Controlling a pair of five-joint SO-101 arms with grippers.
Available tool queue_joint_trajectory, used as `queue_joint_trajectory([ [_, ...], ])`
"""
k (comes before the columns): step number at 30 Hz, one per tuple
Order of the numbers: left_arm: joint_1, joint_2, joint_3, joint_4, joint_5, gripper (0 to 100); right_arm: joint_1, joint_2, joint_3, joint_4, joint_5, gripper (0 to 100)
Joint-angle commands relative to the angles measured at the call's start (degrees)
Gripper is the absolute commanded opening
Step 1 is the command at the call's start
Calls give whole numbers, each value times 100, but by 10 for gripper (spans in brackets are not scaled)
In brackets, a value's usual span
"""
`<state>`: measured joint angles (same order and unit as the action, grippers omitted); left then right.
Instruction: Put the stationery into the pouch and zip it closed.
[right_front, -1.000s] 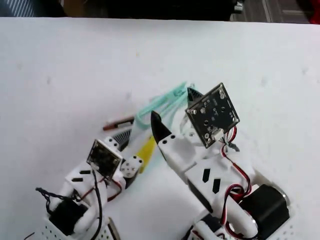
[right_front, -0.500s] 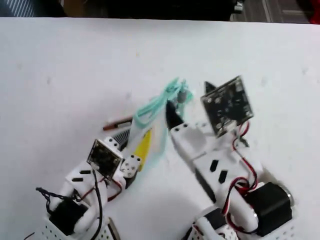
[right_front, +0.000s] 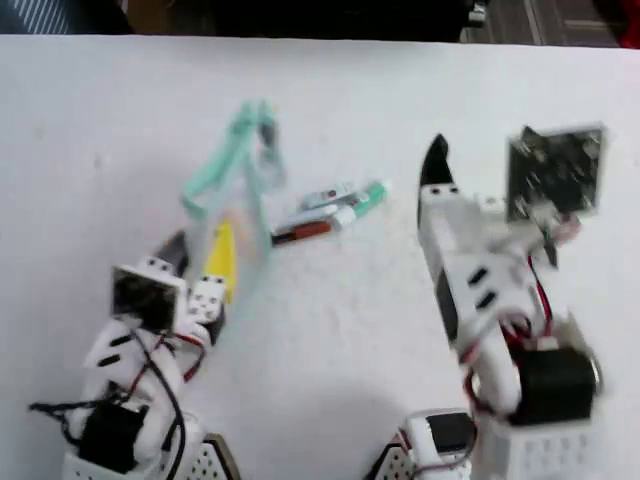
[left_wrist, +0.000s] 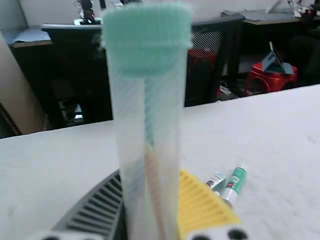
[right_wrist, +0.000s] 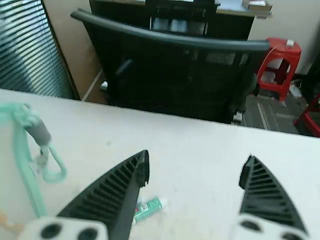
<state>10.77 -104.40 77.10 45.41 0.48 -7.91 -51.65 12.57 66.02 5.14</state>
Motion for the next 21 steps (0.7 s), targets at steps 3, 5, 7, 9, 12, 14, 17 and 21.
queue_joint_trajectory([
  [3, -901, -48, -923, 316, -18, 22, -505, 1103, -35, -48, 70, 279],
  [5, -1209, -48, -1046, 369, -9, 22, -848, 1499, -35, -57, 422, 279],
  [7, -1552, -48, -1064, 316, 9, 22, -1305, 1842, -35, -57, 1081, 279],
  [9, -1956, -48, -1046, 185, 281, 22, -1692, 2158, 0, -48, 1688, 279],
  [12, -2747, -48, -1029, 88, 888, 22, -2105, 2589, 0, -75, 2295, 276],
  [14, -3292, -48, -914, -62, 1354, 23, -2343, 2941, 0, -180, 2567, 230],
  [17, -3943, -48, -668, -369, 2040, 23, -2536, 3600, 0, -453, 2769, 125],
  [21, -4154, -48, -492, -527, 2435, 23, -2651, 4611, 0, -866, 2822, 140],
])
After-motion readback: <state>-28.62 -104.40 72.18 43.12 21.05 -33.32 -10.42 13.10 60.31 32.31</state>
